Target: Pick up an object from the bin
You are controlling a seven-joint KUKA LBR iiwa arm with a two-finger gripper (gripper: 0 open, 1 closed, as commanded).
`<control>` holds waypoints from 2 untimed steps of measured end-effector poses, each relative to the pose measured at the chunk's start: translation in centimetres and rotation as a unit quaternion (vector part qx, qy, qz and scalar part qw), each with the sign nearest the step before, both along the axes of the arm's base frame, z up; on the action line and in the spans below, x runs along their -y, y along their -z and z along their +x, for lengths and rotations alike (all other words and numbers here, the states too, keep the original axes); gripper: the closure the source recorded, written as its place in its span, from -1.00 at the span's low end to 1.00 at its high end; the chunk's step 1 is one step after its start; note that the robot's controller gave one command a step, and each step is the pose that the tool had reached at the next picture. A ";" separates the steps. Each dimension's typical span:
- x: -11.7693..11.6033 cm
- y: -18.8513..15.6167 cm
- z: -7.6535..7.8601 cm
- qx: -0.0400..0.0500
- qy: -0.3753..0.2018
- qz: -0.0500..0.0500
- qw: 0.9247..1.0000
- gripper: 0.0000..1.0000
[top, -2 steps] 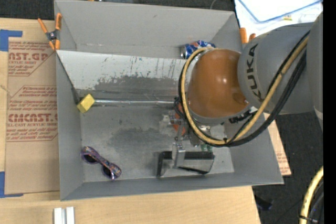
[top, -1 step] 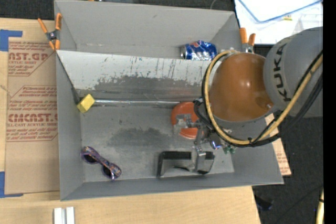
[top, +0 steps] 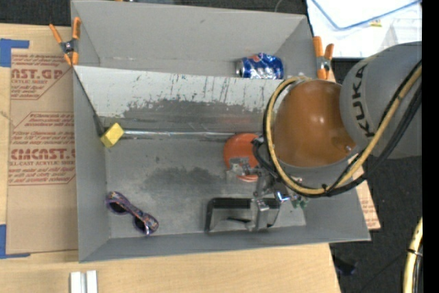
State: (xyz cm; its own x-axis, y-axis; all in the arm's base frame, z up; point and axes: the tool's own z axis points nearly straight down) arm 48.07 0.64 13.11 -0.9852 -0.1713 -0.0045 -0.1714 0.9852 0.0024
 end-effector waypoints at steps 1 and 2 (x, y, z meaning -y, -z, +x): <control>2.5 6.2 0.3 0.008 0.089 0.001 0.996 -1.00; 1.3 6.1 0.4 0.000 0.198 0.001 0.980 1.00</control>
Offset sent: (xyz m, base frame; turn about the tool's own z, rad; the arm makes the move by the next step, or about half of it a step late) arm 0.0046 -0.0129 -0.0611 0.3988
